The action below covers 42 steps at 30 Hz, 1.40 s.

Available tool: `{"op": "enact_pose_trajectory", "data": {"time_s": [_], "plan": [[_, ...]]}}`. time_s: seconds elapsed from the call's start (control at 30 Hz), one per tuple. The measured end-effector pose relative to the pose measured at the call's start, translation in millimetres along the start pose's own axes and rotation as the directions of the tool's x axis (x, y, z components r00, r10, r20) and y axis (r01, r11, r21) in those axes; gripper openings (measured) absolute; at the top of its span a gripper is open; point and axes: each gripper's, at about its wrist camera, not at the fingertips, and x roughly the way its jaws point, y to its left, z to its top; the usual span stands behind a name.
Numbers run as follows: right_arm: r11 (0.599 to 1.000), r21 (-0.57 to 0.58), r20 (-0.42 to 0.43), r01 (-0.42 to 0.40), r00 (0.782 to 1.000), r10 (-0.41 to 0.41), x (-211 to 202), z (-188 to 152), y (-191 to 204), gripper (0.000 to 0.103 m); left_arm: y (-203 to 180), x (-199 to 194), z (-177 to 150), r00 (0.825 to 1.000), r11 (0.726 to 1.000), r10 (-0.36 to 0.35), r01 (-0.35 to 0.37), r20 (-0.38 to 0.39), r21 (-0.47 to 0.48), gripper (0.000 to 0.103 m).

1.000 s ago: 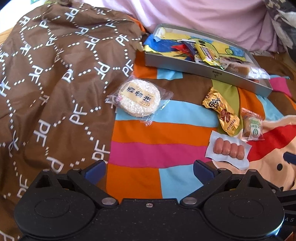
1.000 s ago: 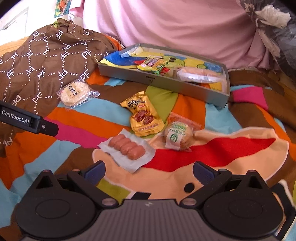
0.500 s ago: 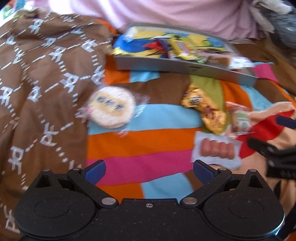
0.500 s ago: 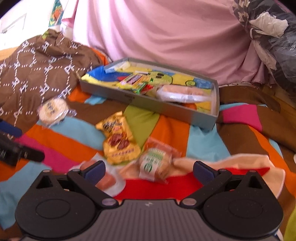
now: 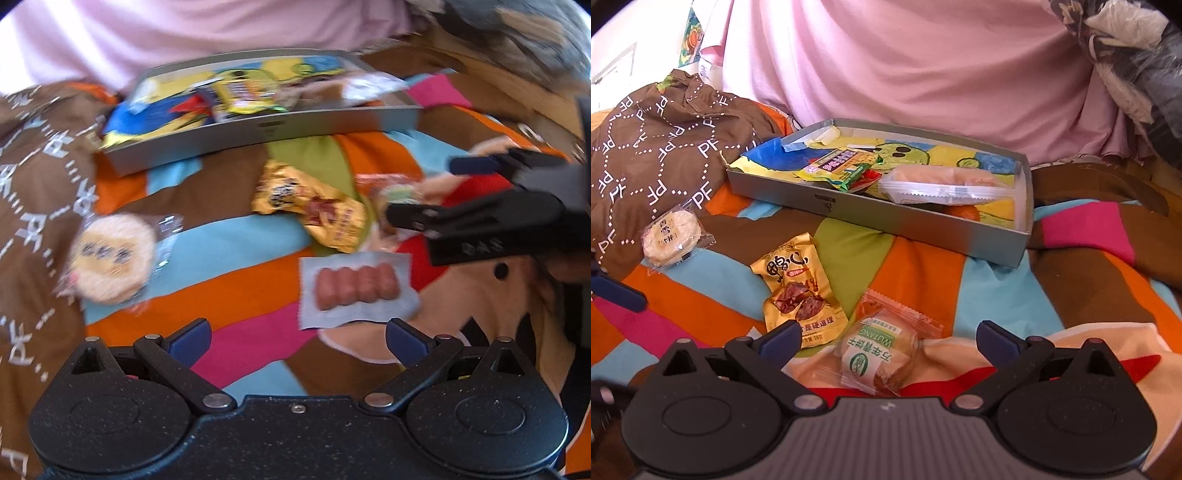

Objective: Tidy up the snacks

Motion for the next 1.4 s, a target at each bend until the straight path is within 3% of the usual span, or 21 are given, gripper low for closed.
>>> {"op": "enact_pose_trajectory", "data": {"time_s": [0.43, 0.7, 0.87, 1.13, 1.4], "plan": [[0.999, 0.023, -0.058, -0.023, 0.998, 0.025, 14, -6, -5, 0.087, -19, 25, 16, 0.999, 0.998, -0.043, 0.044, -0.031, 0.038, 0.101], [0.999, 0.026, -0.073, -0.032, 0.997, 0.034, 17, -8, -6, 0.085, -23, 37, 23, 0.998, 0.997, -0.051, 0.053, -0.041, 0.048, 0.1], [0.999, 0.026, -0.077, -0.03, 0.997, 0.032, 18, -8, -7, 0.083, -24, 42, 24, 0.997, 0.997, -0.069, 0.07, -0.046, 0.032, 0.101], [0.997, 0.062, -0.087, -0.042, 0.995, 0.047, 19, -7, -15, 0.064, -23, 50, 23, 0.995, 0.996, -0.087, 0.086, -0.054, -0.018, 0.102], [0.997, 0.067, -0.087, -0.041, 0.995, 0.046, 19, -8, -17, 0.062, -19, 56, 23, 0.992, 0.993, -0.105, 0.101, -0.071, -0.055, 0.102]]}}
